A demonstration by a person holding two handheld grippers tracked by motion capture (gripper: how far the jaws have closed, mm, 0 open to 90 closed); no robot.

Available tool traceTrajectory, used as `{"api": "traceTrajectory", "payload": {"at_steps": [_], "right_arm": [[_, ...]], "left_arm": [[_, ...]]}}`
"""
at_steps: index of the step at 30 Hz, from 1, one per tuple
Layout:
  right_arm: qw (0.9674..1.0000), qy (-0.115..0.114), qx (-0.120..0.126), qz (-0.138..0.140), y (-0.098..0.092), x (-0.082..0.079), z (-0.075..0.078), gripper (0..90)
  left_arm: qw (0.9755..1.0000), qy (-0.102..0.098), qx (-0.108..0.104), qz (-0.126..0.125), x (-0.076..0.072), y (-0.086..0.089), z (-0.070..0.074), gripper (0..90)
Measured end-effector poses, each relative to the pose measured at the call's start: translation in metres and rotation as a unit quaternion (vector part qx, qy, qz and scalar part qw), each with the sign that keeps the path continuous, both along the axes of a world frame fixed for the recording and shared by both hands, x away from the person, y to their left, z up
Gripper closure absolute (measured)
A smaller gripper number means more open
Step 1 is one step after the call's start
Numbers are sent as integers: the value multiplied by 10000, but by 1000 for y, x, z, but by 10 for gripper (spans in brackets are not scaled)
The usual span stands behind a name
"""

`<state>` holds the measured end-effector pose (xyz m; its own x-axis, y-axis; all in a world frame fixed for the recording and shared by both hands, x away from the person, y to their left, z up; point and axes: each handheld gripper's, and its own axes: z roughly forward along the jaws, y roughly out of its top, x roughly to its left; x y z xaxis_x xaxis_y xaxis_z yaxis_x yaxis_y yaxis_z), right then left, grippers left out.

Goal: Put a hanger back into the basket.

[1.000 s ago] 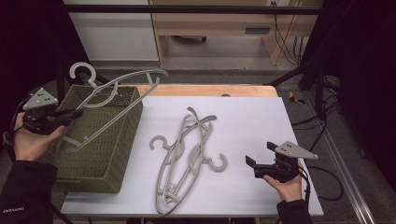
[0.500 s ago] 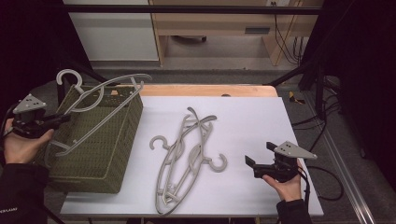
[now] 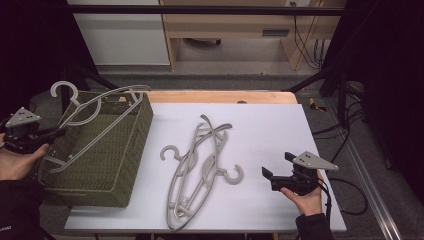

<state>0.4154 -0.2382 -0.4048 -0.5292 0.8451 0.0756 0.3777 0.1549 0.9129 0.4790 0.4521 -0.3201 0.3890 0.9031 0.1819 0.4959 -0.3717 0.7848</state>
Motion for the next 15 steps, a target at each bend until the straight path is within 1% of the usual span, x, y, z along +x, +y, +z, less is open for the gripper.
{"api": "traceTrajectory", "payload": {"at_steps": [8,10,13,15], "right_arm": [[10000,-2,-11,15,0,0,0,41],[10000,-8,-32,12,0,0,0,41],[10000,31,-7,2,1,0,-1,42],[10000,23,-36,8,1,0,-1,41]], "left_arm": [[9998,133,70,147,-1,11,-8,825],[9998,124,18,179,-2,12,-10,825],[9997,133,70,198,-3,12,-12,825],[9997,151,92,179,-3,13,-11,825]]}}
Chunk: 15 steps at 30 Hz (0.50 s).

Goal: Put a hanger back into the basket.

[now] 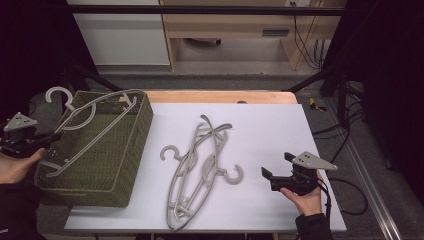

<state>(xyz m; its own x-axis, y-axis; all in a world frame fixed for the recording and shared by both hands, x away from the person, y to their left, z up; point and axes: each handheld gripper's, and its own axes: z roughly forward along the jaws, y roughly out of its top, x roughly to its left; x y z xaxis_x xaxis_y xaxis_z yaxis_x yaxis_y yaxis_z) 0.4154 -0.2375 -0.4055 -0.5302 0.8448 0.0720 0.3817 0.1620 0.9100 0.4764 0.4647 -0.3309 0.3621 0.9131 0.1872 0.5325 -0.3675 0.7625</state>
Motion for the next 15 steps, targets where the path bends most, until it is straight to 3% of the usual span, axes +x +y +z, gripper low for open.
{"api": "traceTrajectory", "payload": {"at_steps": [4,8,15], "right_arm": [[10000,-14,67,14,0,1,0,44],[10000,8,-27,49,1,0,-1,42],[10000,-40,44,39,-1,-1,2,44]], "left_arm": [[9999,41,108,47,1,-3,1,825],[9999,22,98,73,-1,-2,-1,825],[9999,63,117,96,0,-1,-2,825]]}}
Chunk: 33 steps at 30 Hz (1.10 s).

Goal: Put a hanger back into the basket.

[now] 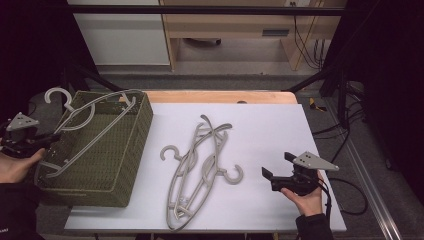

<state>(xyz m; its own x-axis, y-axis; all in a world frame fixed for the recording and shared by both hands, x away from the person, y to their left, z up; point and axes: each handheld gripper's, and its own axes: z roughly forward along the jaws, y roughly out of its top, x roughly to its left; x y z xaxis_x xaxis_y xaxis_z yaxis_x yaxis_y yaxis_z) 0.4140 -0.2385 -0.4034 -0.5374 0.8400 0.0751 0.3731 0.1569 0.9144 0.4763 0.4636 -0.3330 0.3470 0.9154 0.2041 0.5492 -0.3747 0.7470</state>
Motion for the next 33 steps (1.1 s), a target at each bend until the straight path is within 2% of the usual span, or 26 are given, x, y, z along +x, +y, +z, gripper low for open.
{"api": "traceTrajectory", "payload": {"at_steps": [6,8,10,14,18,24,26,27,29,30,33], "right_arm": [[10000,10,-10,-2,0,1,-1,44],[10000,18,3,-9,1,1,-1,44],[10000,20,-6,-8,1,1,-1,44],[10000,7,-28,14,1,1,-1,45],[10000,9,0,4,1,0,0,45],[10000,-6,7,11,1,0,1,45],[10000,-32,-5,16,0,0,1,45],[10000,-31,-1,20,0,0,1,45],[10000,-7,2,-3,1,0,1,45],[10000,4,11,1,1,0,1,45],[10000,-20,17,-6,1,-1,2,46]], "left_arm": [[10000,61,37,-7,3,2,-2,826],[9994,172,316,0,4,-1,-3,825],[9982,329,499,20,7,-4,-10,825],[9981,463,401,-31,12,-10,-24,823],[9969,642,461,-27,15,-16,-33,822],[9956,841,366,201,19,-16,-39,808],[9941,1003,320,277,20,-16,-40,794],[9938,1024,365,235,20,-15,-41,781],[9936,1073,253,244,19,-15,-40,747],[9938,1041,304,234,18,-15,-39,755],[9956,906,143,212,11,-14,-32,724]]}}
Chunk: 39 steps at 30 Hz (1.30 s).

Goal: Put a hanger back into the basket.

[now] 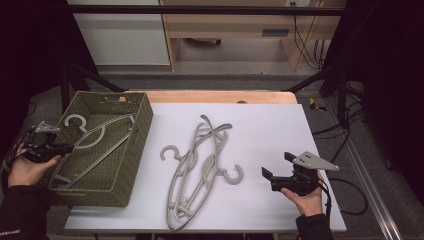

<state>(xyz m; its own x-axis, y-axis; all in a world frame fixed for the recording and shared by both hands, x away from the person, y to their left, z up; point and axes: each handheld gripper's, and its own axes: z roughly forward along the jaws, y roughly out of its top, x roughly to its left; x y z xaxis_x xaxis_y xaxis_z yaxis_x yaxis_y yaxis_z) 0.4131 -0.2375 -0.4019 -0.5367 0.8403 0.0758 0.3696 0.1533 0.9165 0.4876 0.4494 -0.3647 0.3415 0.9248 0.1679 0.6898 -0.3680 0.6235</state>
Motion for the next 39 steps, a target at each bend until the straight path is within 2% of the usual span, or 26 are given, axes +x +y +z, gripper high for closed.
{"api": "traceTrajectory", "payload": {"at_steps": [2,3,5,6,7,12,14,16,20,22,26,29,33,34,38,39], "right_arm": [[10000,-21,4,-2,0,0,1,46],[10000,-23,12,-8,0,0,1,46],[10000,-16,30,-15,-1,0,1,46],[10000,-16,26,-14,-1,0,1,46],[10000,-13,33,-17,-1,0,1,46],[10000,-21,67,-16,0,0,2,45],[10000,-24,74,-31,0,0,2,46],[10000,-35,75,-49,0,0,3,45],[9999,-37,114,-55,0,0,4,45],[9999,-53,109,-52,1,0,5,44],[9999,-75,139,-52,3,-1,7,42],[9998,-75,152,-55,3,-1,7,43],[9998,-49,156,-61,4,0,7,43],[9998,-40,175,-68,5,-1,7,43],[9998,-4,215,-39,7,-1,7,43],[9998,3,213,-55,8,-1,7,43]], "left_arm": [[9998,-146,-157,-36,-5,0,6,688],[9991,-275,-293,-98,-9,-1,9,678],[9978,-486,-427,-132,-15,-5,14,635],[9959,-648,-601,-168,-18,-8,17,608],[9950,-701,-684,-184,-20,-10,19,574],[9882,-1109,-1002,-334,-31,-25,28,464],[9833,-1278,-1221,-427,-37,-32,31,433],[9801,-1402,-1320,-491,-41,-40,32,388],[9740,-1552,-1514,-656,-48,-57,33,326],[9700,-1629,-1644,-741,-52,-66,33,288],[9655,-1748,-1740,-840,-59,-83,31,205],[9599,-1790,-1929,-966,-65,-97,28,166],[9553,-1829,-1953,-1259,-72,-118,23,139],[9534,-1858,-1999,-1289,-73,-124,21,139],[9528,-1813,-1925,-1489,-75,-139,17,124],[9510,-1833,-1966,-1531,-76,-143,17,122]]}}
